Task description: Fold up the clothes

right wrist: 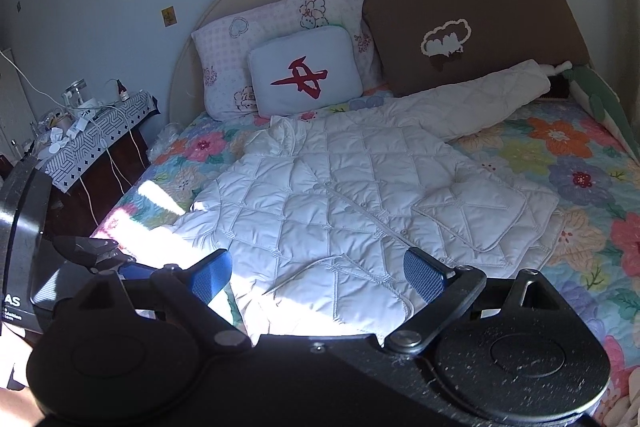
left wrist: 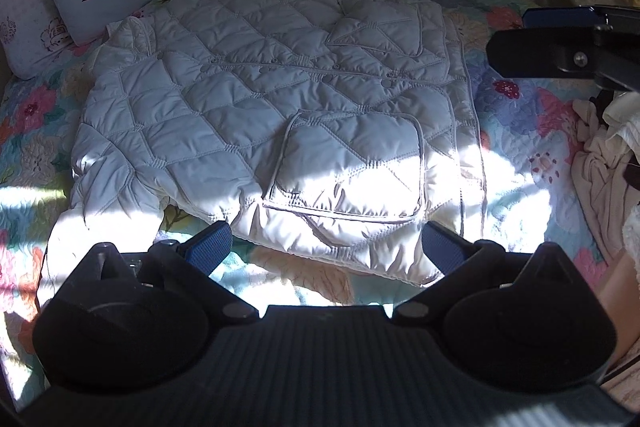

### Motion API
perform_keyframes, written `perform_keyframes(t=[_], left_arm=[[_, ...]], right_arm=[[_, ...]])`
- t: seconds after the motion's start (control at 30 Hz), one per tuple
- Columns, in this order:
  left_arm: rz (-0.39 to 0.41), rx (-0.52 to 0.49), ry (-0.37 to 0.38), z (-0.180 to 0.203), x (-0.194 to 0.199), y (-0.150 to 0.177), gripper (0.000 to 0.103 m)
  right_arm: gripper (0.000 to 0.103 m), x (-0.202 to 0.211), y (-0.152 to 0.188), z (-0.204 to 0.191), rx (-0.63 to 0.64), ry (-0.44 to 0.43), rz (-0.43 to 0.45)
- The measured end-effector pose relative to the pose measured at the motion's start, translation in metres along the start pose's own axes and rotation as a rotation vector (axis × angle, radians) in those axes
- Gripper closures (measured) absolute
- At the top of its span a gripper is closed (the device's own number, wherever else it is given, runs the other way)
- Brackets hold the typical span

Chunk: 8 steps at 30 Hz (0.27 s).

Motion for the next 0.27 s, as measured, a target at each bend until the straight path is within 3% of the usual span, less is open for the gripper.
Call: perform_keyframes(t=[0.27], left_arm=[[0.007,-0.036,-0.010,0.0030,0.0044,-0.0008,0.000]], right_arm=[[0.008,0.0043,-0.0010,-0.0053,0.032,0.025,0.005]])
Point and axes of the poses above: each gripper's, at about its wrist camera, not at the fingertips, and x roughly against the way its jaws point, z to its right, y to its underside, the point moved 6 cm from there along -x, roughly the way its jaws point, and after that the axes turned 3 degrees about x, right-handed, at the moved point
